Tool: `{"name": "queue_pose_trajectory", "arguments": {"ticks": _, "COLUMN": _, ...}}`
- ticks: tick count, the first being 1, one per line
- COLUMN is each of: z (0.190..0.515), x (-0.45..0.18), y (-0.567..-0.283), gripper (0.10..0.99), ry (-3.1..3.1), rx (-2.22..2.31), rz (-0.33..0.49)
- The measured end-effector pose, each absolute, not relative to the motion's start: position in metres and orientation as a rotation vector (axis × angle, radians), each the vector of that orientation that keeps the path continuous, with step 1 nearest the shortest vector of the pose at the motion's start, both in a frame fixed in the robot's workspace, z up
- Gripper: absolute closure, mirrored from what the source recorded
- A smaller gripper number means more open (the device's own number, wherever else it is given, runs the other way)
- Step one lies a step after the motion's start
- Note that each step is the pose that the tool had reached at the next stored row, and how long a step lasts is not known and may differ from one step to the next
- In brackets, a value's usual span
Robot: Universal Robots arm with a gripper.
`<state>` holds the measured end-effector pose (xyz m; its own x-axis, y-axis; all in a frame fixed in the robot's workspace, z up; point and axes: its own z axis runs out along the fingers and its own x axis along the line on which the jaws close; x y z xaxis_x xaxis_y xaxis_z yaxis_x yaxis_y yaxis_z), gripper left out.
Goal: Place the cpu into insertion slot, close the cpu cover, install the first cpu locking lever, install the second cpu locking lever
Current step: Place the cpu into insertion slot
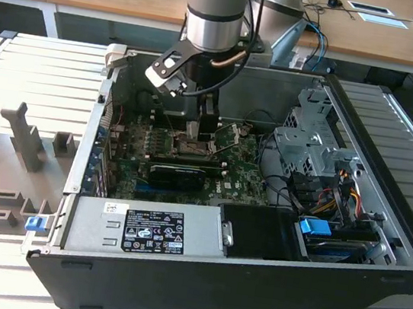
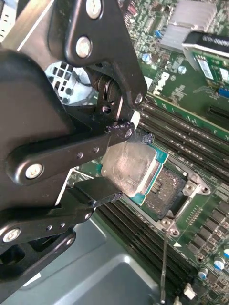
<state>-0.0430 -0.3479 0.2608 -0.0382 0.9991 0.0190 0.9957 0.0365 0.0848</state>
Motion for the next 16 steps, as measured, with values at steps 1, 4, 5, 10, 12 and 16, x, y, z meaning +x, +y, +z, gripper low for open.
{"name": "queue_pose_trajectory", "arguments": {"ticks": 1, "z": 0.257, "x": -0.045, "y": -0.346, "gripper": 0.557, "ry": 2.228, "rx": 2.147, "rz": 0.115}}
{"name": "queue_pose_trajectory", "arguments": {"ticks": 4, "z": 0.250, "x": -0.045, "y": -0.341, "gripper": 0.557, "ry": 2.228, "rx": 2.147, "rz": 0.115}}
{"name": "queue_pose_trajectory", "arguments": {"ticks": 5, "z": 0.248, "x": -0.045, "y": -0.339, "gripper": 0.557, "ry": 2.228, "rx": 2.147, "rz": 0.115}}
{"name": "queue_pose_trajectory", "arguments": {"ticks": 10, "z": 0.236, "x": -0.048, "y": -0.331, "gripper": 0.557, "ry": 2.228, "rx": 2.147, "rz": 0.115}}
{"name": "queue_pose_trajectory", "arguments": {"ticks": 12, "z": 0.232, "x": -0.048, "y": -0.328, "gripper": 0.557, "ry": 2.228, "rx": 2.147, "rz": 0.115}}
{"name": "queue_pose_trajectory", "arguments": {"ticks": 16, "z": 0.224, "x": -0.049, "y": -0.327, "gripper": 0.557, "ry": 2.226, "rx": 2.149, "rz": 0.115}}
